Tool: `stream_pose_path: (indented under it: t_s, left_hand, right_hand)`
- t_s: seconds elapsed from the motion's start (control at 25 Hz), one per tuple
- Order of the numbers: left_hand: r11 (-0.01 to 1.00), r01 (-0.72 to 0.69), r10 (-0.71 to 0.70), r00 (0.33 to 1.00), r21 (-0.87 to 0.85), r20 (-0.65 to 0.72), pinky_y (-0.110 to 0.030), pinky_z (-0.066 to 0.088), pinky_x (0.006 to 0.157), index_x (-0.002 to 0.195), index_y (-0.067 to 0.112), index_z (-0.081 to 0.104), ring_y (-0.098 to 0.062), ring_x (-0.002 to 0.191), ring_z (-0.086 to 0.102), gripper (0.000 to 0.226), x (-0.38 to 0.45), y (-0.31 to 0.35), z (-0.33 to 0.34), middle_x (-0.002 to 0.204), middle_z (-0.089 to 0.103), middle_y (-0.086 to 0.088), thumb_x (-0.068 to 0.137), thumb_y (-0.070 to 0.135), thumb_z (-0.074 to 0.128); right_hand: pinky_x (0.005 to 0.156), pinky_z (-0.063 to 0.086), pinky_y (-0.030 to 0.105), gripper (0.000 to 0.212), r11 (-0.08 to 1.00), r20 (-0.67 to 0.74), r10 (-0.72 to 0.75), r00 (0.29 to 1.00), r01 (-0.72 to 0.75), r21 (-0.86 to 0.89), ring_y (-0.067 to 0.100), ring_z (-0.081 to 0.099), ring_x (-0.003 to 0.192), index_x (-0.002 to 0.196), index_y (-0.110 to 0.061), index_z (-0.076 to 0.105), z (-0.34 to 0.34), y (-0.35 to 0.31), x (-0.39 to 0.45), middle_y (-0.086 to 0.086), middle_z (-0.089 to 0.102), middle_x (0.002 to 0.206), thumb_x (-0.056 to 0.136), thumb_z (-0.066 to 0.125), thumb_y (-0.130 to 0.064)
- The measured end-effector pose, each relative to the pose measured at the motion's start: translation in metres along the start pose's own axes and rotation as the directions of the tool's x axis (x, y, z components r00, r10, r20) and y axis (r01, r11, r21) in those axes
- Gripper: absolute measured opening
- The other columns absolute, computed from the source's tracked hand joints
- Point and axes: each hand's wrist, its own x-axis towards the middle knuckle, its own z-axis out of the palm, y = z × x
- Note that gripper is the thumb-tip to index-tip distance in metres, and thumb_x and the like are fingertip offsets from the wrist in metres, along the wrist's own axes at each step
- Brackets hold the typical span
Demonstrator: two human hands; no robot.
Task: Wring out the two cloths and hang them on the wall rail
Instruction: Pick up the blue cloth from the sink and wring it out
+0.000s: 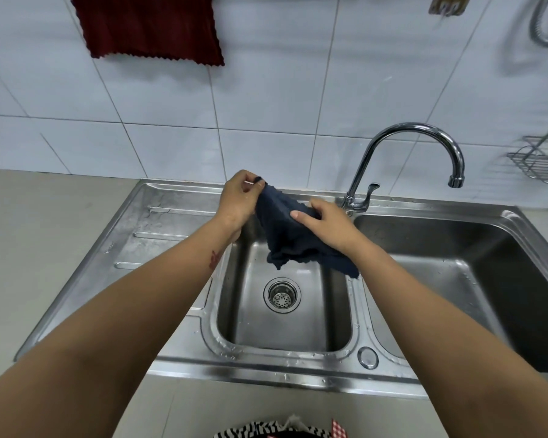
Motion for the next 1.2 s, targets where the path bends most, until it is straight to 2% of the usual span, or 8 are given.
stream_pose_path:
  t_s: [0.12, 0.36, 0.56, 0.72, 0.84, 0.96, 1.08, 1.2]
  left_hand:
    - [0.999, -0.048, 0.048, 0.997, 0.000, -0.069, -0.046, 0.053, 0.083, 0.079, 0.029, 0.054, -0.022, 0.082, 0.057, 0.019, 0.004, 0.003, -0.001, 0.088, 0.061, -0.010, 0.096, 0.019, 0.054]
    - [0.993, -0.117, 0.119, 0.978, 0.022, -0.168, -0.026, 0.043, 0.071, 0.090, 0.021, 0.052, -0.012, 0.075, 0.051, 0.008, 0.004, 0.004, -0.005, 0.081, 0.056, 0.003, 0.097, 0.017, 0.051]
    - [0.996, -0.091, 0.084, 0.957, -0.011, -0.277, -0.047, 0.052, 0.083, 0.087, 0.025, 0.050, -0.018, 0.080, 0.054, 0.010, 0.004, -0.002, -0.018, 0.084, 0.056, 0.002, 0.096, 0.020, 0.051]
    - [0.998, -0.040, 0.027, 0.953, -0.037, -0.302, -0.048, 0.053, 0.091, 0.097, 0.017, 0.051, -0.019, 0.089, 0.056, 0.004, 0.000, -0.005, -0.025, 0.091, 0.057, 0.000, 0.098, 0.020, 0.050]
    - [0.997, -0.013, -0.011, 0.946, -0.073, -0.323, -0.047, 0.053, 0.092, 0.098, 0.016, 0.051, -0.020, 0.090, 0.056, 0.004, -0.002, -0.008, -0.029, 0.091, 0.057, 0.001, 0.098, 0.020, 0.050]
    - [0.999, -0.004, -0.012, 0.944, -0.049, -0.331, -0.041, 0.051, 0.088, 0.098, 0.016, 0.050, -0.021, 0.091, 0.055, 0.005, -0.008, -0.010, -0.033, 0.094, 0.057, -0.002, 0.099, 0.020, 0.049]
    - [0.983, -0.056, 0.098, 0.966, 0.177, -0.240, -0.035, 0.049, 0.079, 0.099, 0.014, 0.050, -0.022, 0.089, 0.056, 0.007, -0.016, -0.014, -0.039, 0.094, 0.058, -0.002, 0.099, 0.021, 0.048]
    - [0.882, -0.145, 0.232, 0.962, 0.449, -0.144, -0.029, 0.041, 0.075, 0.101, 0.011, 0.053, -0.023, 0.087, 0.055, 0.010, -0.027, -0.018, -0.046, 0.098, 0.060, -0.003, 0.099, 0.021, 0.049]
  right_hand:
    - [0.057, 0.034, 0.029, 0.041, 0.998, 0.034, 0.024, 0.999, -0.026, 0.054, 0.011, 0.045, 0.061, 0.067, -0.023, 0.043, 0.004, 0.006, -0.006, -0.009, 0.047, 0.062, 0.078, 0.069, -0.053]
    - [0.057, 0.037, 0.026, 0.023, 0.992, 0.192, 0.101, 0.976, -0.085, -0.089, 0.019, 0.051, 0.072, 0.072, -0.023, 0.046, 0.008, 0.027, -0.008, -0.006, 0.052, 0.067, 0.078, 0.066, -0.016]
    - [0.068, 0.041, 0.031, 0.017, 0.969, 0.211, 0.156, 0.965, -0.108, -0.220, 0.023, 0.055, 0.081, 0.086, -0.017, 0.049, 0.006, 0.046, -0.015, 0.002, 0.058, 0.085, 0.081, 0.066, -0.018]
    - [0.076, 0.046, 0.032, 0.012, 0.965, 0.084, 0.214, 0.973, -0.197, -0.173, 0.024, 0.057, 0.087, 0.090, -0.022, 0.054, 0.001, 0.054, -0.019, 0.001, 0.062, 0.091, 0.085, 0.065, -0.021]
    - [0.075, 0.040, 0.027, 0.010, 0.976, 0.036, 0.205, 0.978, -0.201, -0.080, 0.024, 0.057, 0.088, 0.096, -0.015, 0.061, -0.005, 0.052, -0.019, 0.004, 0.061, 0.092, 0.088, 0.060, -0.010]
    - [0.073, 0.036, 0.024, 0.015, 0.972, -0.037, 0.222, 0.974, -0.224, -0.065, 0.027, 0.058, 0.089, 0.089, -0.016, 0.063, -0.006, 0.052, -0.021, 0.006, 0.062, 0.089, 0.089, 0.054, -0.005]
    - [0.073, 0.037, 0.027, 0.013, 0.954, -0.222, 0.265, 0.938, -0.289, -0.084, 0.035, 0.061, 0.099, 0.097, -0.016, 0.066, -0.008, 0.053, -0.021, 0.013, 0.068, 0.100, 0.093, 0.053, -0.015]
    - [0.074, 0.041, 0.033, 0.017, 0.956, -0.404, 0.249, 0.880, -0.289, -0.040, 0.037, 0.061, 0.097, 0.103, -0.017, 0.063, -0.016, 0.044, -0.028, 0.013, 0.070, 0.103, 0.097, 0.049, -0.024]
